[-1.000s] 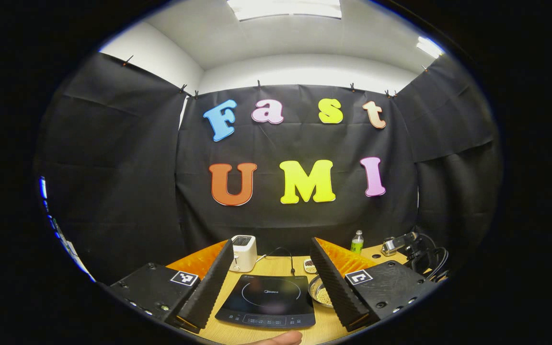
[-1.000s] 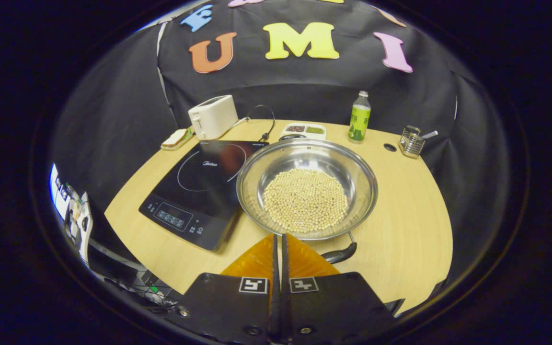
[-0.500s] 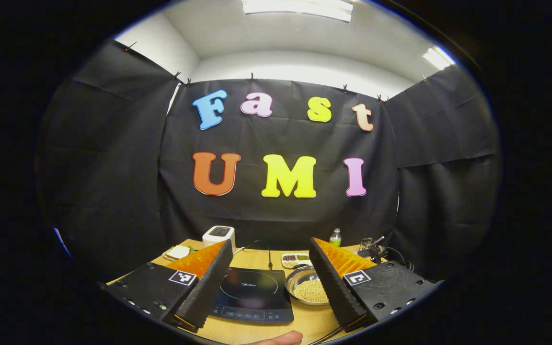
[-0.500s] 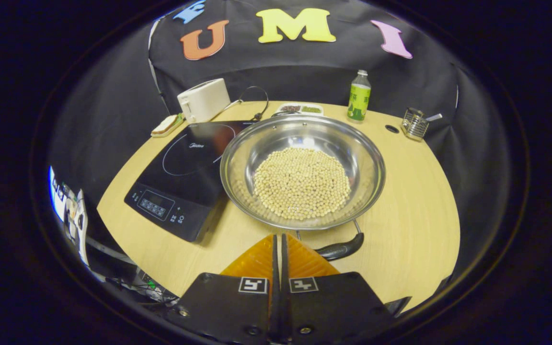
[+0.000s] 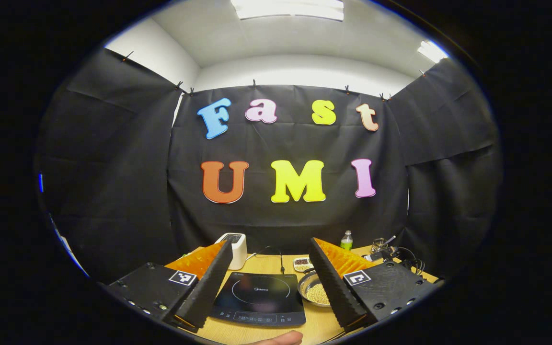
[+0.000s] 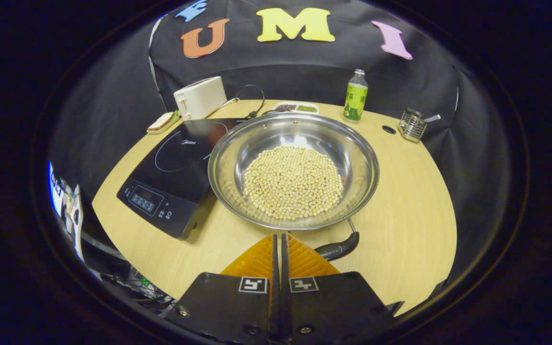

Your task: First push the handle of the pot to place it horizontally, then grasp the pot with both hands and set it on the induction cooktop.

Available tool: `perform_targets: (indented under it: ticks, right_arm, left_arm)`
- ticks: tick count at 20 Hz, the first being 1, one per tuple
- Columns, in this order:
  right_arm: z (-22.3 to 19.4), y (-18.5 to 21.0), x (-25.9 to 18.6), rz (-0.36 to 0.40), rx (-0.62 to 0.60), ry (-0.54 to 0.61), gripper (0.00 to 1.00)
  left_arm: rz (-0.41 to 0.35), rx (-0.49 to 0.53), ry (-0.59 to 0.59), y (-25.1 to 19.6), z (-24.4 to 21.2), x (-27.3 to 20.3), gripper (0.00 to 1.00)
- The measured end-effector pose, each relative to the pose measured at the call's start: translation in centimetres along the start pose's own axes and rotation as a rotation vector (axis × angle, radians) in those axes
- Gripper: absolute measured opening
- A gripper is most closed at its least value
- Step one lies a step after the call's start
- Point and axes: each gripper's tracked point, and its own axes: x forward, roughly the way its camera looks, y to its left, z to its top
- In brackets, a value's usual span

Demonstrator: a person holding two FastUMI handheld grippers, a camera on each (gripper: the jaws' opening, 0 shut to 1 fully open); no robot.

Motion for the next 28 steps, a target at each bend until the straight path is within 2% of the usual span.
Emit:
perform_targets:
  ticks: [6, 11, 16, 20, 23, 25, 28]
  right_arm:
    - [-0.4, -1.7, -0.3, 0.006, -0.054, -0.022, 0.01]
    - [-0.3, -3.0, -0.3, 0.036, -0.073, -0.02, 0.01]
    - [-0.1, -3.9, -0.1, 0.074, -0.094, -0.019, 0.01]
    - [0.0, -5.0, 0.1, 0.087, -0.127, -0.024, 0.01]
    - [0.6, -6.3, 0.4, 0.086, -0.13, -0.027, 0.01]
    - [0.8, -7.5, 0.8, 0.075, -0.129, -0.023, 0.01]
    - [1.3, -9.2, 1.5, 0.059, -0.1, -0.01, 0.01]
  left_arm:
    - [0.013, 0.055, -0.013, 0.2, -0.2, 1.8, 0.95]
    - [-0.014, 0.097, -0.027, -1.1, -0.3, 3.4, 0.95]
    - [0.009, 0.127, -0.028, -1.6, -0.5, 4.7, 0.95]
    - [-0.026, 0.104, -0.01, -3.4, -1.6, 5.8, 0.95]
    - [-0.024, 0.098, -0.024, -4.1, -1.1, 6.8, 0.95]
    - [-0.029, 0.071, -0.023, -4.6, -1.1, 7.5, 0.95]
    - [-0.076, 0.018, -0.012, -5.8, -1.2, 8.2, 0.95]
